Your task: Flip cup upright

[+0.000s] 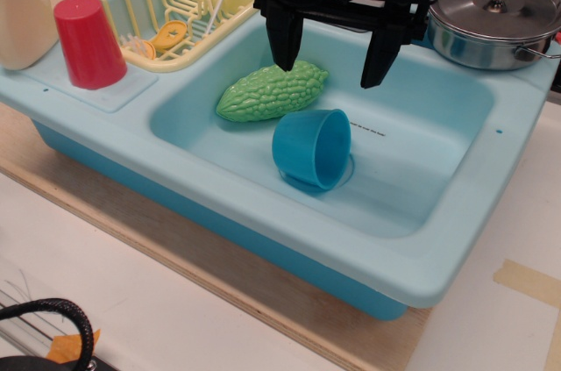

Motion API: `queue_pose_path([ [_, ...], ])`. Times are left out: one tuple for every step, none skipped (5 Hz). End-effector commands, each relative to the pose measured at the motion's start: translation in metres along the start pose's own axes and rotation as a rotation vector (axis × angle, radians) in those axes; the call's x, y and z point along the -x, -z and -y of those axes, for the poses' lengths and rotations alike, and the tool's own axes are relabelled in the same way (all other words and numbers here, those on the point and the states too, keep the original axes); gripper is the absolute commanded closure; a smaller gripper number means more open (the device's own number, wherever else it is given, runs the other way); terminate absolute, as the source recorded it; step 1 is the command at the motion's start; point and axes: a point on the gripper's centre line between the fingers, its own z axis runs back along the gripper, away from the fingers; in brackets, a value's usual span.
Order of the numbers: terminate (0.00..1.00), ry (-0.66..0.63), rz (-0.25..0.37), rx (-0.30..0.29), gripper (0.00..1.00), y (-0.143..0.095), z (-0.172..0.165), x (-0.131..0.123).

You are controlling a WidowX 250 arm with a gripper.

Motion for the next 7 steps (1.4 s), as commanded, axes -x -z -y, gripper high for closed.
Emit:
queue_pose_path([
  [0.0,0.0,0.0,0.0,0.0,0.0,0.0,0.0],
  [0.0,-0.026,-0.074,-0.045,0.0,0.017,0.002,0.002],
  [0.0,-0.051,-0.055,-0.145,0.0,0.017,0.011,0.004],
  [0.0,-0.095,-0.045,-0.254,0.0,0.022,0.014,0.006],
  [0.0,-0.105,-0.047,-0.274,0.0,0.027,0.014,0.005],
  [0.0,-0.123,-0.049,-0.288,0.0,0.033,0.009,0.003],
  [0.0,-0.147,-0.064,-0.285,0.0,0.04,0.003,0.002],
])
